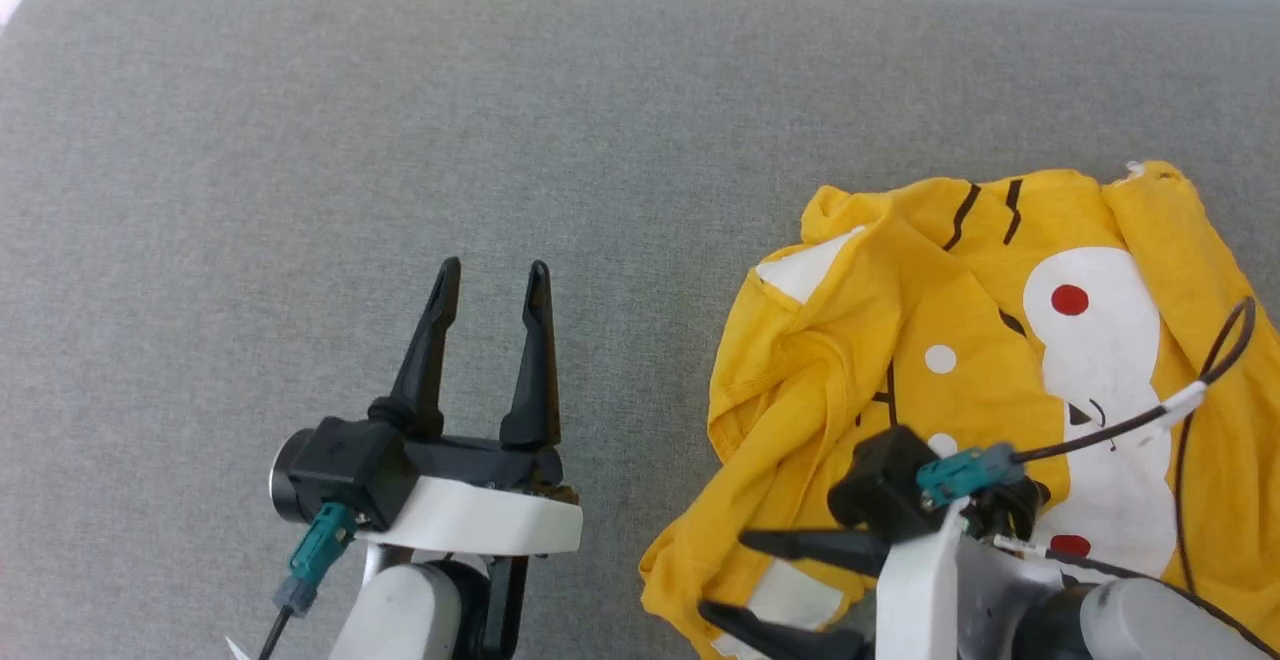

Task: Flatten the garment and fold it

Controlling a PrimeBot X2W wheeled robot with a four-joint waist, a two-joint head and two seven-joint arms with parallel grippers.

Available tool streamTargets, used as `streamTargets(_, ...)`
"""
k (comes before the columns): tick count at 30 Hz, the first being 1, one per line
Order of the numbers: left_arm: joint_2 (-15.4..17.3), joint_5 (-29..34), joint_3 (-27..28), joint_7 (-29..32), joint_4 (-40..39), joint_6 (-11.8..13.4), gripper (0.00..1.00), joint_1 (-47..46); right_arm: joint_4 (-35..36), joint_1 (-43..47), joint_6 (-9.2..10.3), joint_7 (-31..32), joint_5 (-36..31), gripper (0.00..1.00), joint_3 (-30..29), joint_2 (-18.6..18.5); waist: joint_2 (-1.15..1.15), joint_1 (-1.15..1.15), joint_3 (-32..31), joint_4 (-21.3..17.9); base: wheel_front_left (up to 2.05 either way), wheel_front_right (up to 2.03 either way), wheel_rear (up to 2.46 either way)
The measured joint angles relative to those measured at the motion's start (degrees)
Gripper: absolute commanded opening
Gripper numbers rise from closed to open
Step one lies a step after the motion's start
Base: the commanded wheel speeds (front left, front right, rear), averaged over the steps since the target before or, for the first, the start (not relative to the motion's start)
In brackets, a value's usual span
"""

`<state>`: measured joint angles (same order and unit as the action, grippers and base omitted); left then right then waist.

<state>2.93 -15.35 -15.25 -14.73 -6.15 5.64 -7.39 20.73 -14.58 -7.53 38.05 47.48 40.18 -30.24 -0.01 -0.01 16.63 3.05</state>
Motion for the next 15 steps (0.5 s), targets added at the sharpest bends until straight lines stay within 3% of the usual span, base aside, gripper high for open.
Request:
streamTargets(4, 0.00, -0.38, -0.03, 0.00, 0.23, -0.05, 1.00, 0.42, 0.94, -0.41, 0.00, -5.24, 0.82, 1.00, -2.88, 2.45, 0.00, 0.00, -0.87, 0.20, 0.00, 0.00, 0.00)
streamTargets(8, -0.01, -0.35, -0.01, 0.00, 0.25, -0.05, 1.00, 1.01, 1.22, -0.25, 0.00, -13.88, -1.98, 1.00, -12.74, 5.55, 0.00, 0.00, -1.36, 0.19, 0.00, 0.00, 0.00)
streamTargets(12, 0.00, 0.03, 0.27, 0.00, -0.23, -0.05, 1.00, 1.74, 0.48, 1.85, 0.00, -23.24, -14.38, 1.00, -26.97, 9.57, 0.00, 0.01, -1.10, -0.06, 0.00, 0.00, 0.00)
streamTargets(15, 0.00, 0.97, 0.54, 0.00, -0.91, -0.05, 1.00, 2.28, -0.56, 5.95, 0.00, -29.08, -22.96, 1.00, -37.77, 14.99, 0.00, 0.00, -0.47, -0.32, 0.00, 0.00, 0.00)
